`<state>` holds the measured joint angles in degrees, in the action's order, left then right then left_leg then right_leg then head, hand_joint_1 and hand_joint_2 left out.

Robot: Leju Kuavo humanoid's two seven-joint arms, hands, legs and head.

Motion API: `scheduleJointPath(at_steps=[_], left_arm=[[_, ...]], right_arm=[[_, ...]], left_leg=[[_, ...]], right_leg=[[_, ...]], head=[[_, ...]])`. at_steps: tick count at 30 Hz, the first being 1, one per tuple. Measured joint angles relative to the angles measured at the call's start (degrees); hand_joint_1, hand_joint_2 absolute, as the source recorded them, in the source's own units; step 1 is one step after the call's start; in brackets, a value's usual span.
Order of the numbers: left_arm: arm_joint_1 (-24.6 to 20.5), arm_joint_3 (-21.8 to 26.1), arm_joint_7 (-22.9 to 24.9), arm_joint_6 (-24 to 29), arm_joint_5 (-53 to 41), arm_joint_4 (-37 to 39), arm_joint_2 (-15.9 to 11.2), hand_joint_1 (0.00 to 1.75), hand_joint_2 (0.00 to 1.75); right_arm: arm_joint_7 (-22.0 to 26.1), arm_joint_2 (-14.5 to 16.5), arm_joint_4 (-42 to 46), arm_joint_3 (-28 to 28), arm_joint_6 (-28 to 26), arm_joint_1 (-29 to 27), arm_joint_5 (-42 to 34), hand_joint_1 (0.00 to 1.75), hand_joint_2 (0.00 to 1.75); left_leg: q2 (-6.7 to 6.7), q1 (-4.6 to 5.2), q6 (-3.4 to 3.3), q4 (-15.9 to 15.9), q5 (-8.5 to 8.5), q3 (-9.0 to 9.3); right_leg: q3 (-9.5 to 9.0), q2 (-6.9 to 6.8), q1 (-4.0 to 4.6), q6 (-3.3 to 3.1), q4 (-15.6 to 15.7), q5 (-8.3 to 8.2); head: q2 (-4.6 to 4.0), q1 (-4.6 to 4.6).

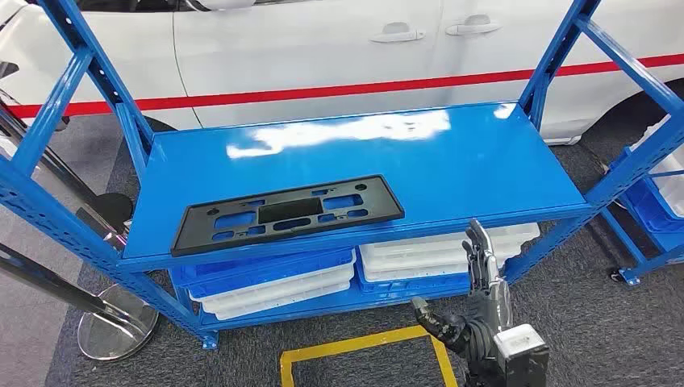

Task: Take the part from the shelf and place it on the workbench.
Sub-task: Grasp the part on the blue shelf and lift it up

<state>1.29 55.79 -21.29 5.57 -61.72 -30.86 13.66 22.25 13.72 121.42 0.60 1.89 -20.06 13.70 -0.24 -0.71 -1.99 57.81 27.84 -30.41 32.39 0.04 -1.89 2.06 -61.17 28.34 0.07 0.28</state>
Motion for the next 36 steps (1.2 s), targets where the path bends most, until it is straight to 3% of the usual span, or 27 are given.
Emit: scheduleJointPath(at_steps=[2,5,7,10,11,12,13,14,16,18,22,24,26,27,28,30,32,33,36], left_arm=[[-0.3,0.8,-0.5,0.2,-1.1,0.5,-0.1,0.00,0.00],[-1.0,2.8,-1.8,0.8,-4.2,2.1,-0.4,0.00,0.00],[-1.5,4.2,-2.6,1.2,-6.2,3.3,-0.7,0.00,0.00],[-2.0,5.7,-3.6,1.6,-8.5,4.6,-1.3,0.00,0.00],[-2.1,6.2,-3.8,1.6,-9.1,4.9,-1.5,0.00,0.00],[-2.1,6.5,-4.0,1.6,-9.6,5.2,-1.7,0.00,0.00],[-2.2,6.8,-4.2,1.6,-10.1,5.4,-1.9,0.00,0.00],[-2.2,7.1,-4.4,1.6,-10.5,5.6,-2.1,0.00,0.00],[-2.4,7.3,-4.7,1.6,-11.2,5.8,-2.4,0.00,0.00],[-2.6,7.4,-4.8,1.6,-11.7,5.9,-2.5,0.00,0.00],[-2.8,7.4,-5.0,1.6,-12.8,5.9,-2.5,0.00,0.00],[-3.1,7.4,-5.0,1.6,-13.4,5.9,-2.6,0.00,0.00],[-3.3,7.5,-5.1,1.6,-14.0,6.2,-2.8,0.00,0.00],[-3.4,7.6,-5.1,1.6,-14.4,6.3,-2.9,0.00,0.00],[-3.5,7.7,-5.1,1.6,-14.8,6.5,-3.0,0.00,0.00],[-3.8,7.9,-5.1,1.6,-15.4,6.9,-3.1,0.00,0.00],[-4.1,7.9,-5.1,1.6,-15.9,7.3,-3.3,0.00,0.00],[-4.3,7.9,-5.1,1.6,-16.2,7.5,-3.4,0.00,0.00],[-4.8,7.9,-5.1,1.6,-16.8,7.9,-3.9,0.00,0.00]], right_arm=[[0.2,0.0,1.5,-0.7,0.1,-0.1,0.2,0.00,1.75],[0.8,-0.2,6.0,-2.6,0.4,-0.6,0.9,0.00,1.75],[0.7,-0.4,8.6,-4.0,0.9,-0.6,1.9,0.00,1.75],[-1.2,-1.0,10.3,-6.5,1.8,-0.2,4.7,0.00,1.75],[-2.1,-1.3,10.4,-7.4,2.0,0.0,6.1,0.00,1.75],[-2.9,-1.7,10.5,-8.3,2.1,0.4,7.6,0.00,1.75],[-3.7,-2.0,10.6,-9.2,2.1,0.7,9.2,0.00,1.75],[-4.4,-2.4,10.6,-10.0,2.1,1.2,10.8,0.00,1.75],[-5.7,-3.0,10.6,-11.5,2.0,2.0,14.2,0.00,1.75],[-6.4,-3.3,10.5,-12.5,1.9,2.8,17.2,0.00,1.75],[-7.9,-4.2,9.7,-15.0,1.5,5.3,22.9,0.00,1.75],[-9.0,-4.8,8.8,-16.5,1.2,6.3,25.5,0.00,1.75],[-10.4,-5.6,6.9,-18.0,0.9,7.9,28.5,0.00,1.75],[-11.3,-6.1,5.7,-18.9,0.7,8.7,30.3,0.00,1.75],[-12.1,-6.5,4.7,-19.8,0.4,9.5,32.0,0.00,1.75],[-13.4,-7.2,2.9,-21.6,-0.1,10.7,35.4,0.00,1.75],[-14.5,-7.8,1.3,-23.0,-0.8,12.3,38.6,0.00,1.75],[-15.1,-8.1,0.5,-23.6,-1.1,13.1,40.3,0.00,1.75],[-16.7,-9.1,-2.1,-25.9,-2.2,15.1,45.4,0.00,1.75]], left_leg=[[-0.05,0.19,0.49,0.4,0.19,-0.20],[-0.09,0.15,1.71,0.5,0.37,-0.41],[-0.06,-0.06,2.33,1.9,1.54,-0.91],[-0.02,-0.24,2.93,11.2,6.62,-5.13],[-0.02,-0.26,3.03,14.4,7.77,-6.67],[-0.02,-0.26,3.06,16.1,7.88,-7.49],[-0.01,-0.26,3.01,15.6,6.86,-7.30],[-0.01,-0.26,2.87,13.0,4.96,-6.07],[0.01,-0.15,2.46,5.3,1.33,-2.50],[-0.05,0.08,2.02,1.0,0.24,-0.83],[-0.07,0.01,0.71,0.0,-0.23,-0.71],[-0.02,-0.10,0.04,-0.4,-0.67,-0.62],[0.06,0.13,-0.24,-0.3,-0.76,-0.82],[0.09,0.27,-0.29,-0.2,-0.76,-0.88],[0.08,0.40,-0.33,-0.2,-0.73,-0.90],[-0.07,0.59,-0.37,0.0,-0.61,-0.80],[-0.16,0.83,-0.16,0.2,-0.44,-0.86],[-0.16,0.88,0.06,0.3,-0.41,-1.00],[-0.14,0.77,0.91,0.3,-0.38,-1.22]], right_leg=[[-0.14,0.08,0.28,-0.43,0.8,-0.06],[-0.20,0.22,0.63,-1.64,1.6,-0.19],[-0.29,0.12,0.50,-2.46,2.0,-0.42],[-0.16,-0.10,0.55,-3.12,2.2,-0.57],[-0.12,-0.13,0.64,-3.16,2.1,-0.57],[-0.11,-0.15,0.71,-3.16,2.1,-0.57],[-0.16,-0.16,0.74,-3.16,2.1,-0.56],[-0.26,-0.15,0.75,-3.13,2.1,-0.54],[-0.42,-0.15,0.84,-2.92,2.0,-0.48],[-0.32,-0.15,0.98,-2.35,2.0,-0.53],[-0.12,-0.12,0.99,-0.97,1.8,-0.32],[1.72,-0.07,0.98,-0.66,-2.3,2.27],[5.22,-0.05,1.01,-0.62,-9.3,5.45],[6.44,-0.06,1.02,-0.67,-11.6,5.87],[6.73,-0.06,1.04,-0.79,-12.0,5.19],[4.43,-0.06,1.17,-1.35,-7.0,1.44],[1.51,-0.09,1.54,-2.15,-0.5,-1.03],[0.82,-0.08,1.74,-2.42,1.2,-1.40],[0.68,-0.04,1.76,-2.87,2.4,-1.59]], head=[[0.00,0.00],[0.00,0.01],[0.00,0.01],[0.00,0.00],[0.00,0.00],[0.00,0.00],[0.00,0.00],[0.00,0.00],[0.00,0.00],[0.00,0.00],[0.00,0.01],[0.00,0.01],[0.00,0.01],[0.00,0.00],[0.00,0.00],[0.00,0.01],[0.00,0.01],[0.00,0.01],[0.00,0.00]])
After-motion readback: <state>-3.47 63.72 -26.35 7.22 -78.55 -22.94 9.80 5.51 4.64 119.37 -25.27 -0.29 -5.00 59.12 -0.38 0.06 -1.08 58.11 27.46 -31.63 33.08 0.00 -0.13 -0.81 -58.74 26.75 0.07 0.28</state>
